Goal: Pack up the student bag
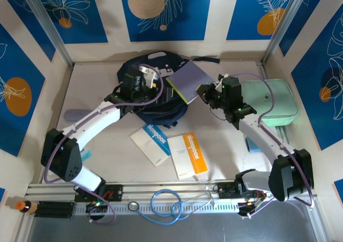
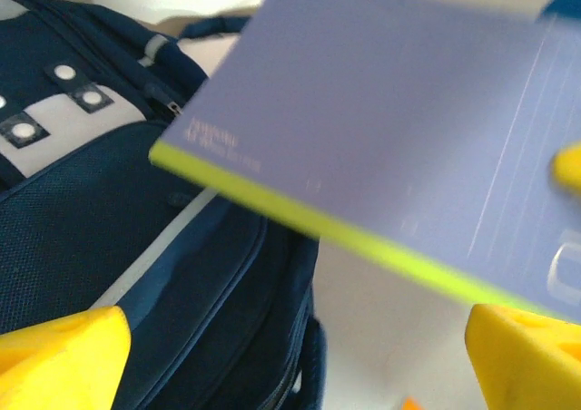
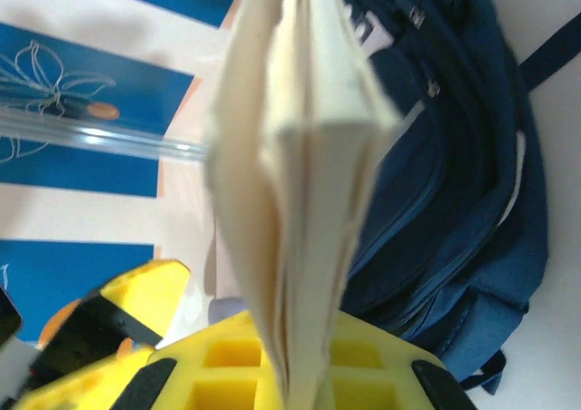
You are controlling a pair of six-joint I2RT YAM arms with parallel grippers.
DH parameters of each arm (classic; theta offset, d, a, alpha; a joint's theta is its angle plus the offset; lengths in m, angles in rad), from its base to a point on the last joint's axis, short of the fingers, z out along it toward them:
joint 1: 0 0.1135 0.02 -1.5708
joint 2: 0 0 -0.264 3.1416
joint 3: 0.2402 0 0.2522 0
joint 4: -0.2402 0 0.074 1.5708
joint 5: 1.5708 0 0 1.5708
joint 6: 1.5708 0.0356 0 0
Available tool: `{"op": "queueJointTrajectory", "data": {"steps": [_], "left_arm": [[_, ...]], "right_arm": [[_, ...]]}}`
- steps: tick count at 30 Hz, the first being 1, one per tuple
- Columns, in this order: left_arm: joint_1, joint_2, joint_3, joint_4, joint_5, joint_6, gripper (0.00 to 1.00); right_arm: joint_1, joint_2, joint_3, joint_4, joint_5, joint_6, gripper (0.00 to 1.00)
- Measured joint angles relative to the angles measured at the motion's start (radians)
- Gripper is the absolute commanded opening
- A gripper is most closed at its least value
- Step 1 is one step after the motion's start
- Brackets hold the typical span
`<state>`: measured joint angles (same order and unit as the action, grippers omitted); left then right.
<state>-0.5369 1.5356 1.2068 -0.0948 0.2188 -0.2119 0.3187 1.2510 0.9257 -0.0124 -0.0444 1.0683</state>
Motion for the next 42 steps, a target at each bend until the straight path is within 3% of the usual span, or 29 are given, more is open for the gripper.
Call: {"op": "queueJointTrajectory", "data": {"steps": [3, 13, 17, 27, 37, 42], "left_arm": [[0.0, 0.068, 0.053, -0.072, 0.001, 0.126, 0.95], [-0.002, 0.347, 0.335, -0.396, -0.018, 0.422, 0.74], [-0.01, 0.443, 0.418, -0.484, -0.058, 0.476, 0.59], [-0.021, 0.614, 0.573, -0.608, -0.231, 0.56, 0.5], [-0.049, 0.654, 0.69, -0.702, -0.317, 0.586, 0.0], [-0.048, 0.58, 0.624, -0.644, -0.326, 0.579, 0.0]], "right_arm": [[-0.006, -0.011, 0.058, -0.09, 0.053, -0.015, 0.0], [-0.057, -0.074, 0.057, -0.217, 0.102, -0.032, 0.0], [-0.084, -0.085, 0.023, -0.216, 0.079, -0.034, 0.0], [-0.138, -0.092, -0.006, -0.224, 0.032, -0.06, 0.0], [-0.143, -0.077, -0.005, -0.238, 0.018, -0.083, 0.0], [-0.165, -0.114, -0.005, -0.273, 0.021, -0.114, 0.0]]}}
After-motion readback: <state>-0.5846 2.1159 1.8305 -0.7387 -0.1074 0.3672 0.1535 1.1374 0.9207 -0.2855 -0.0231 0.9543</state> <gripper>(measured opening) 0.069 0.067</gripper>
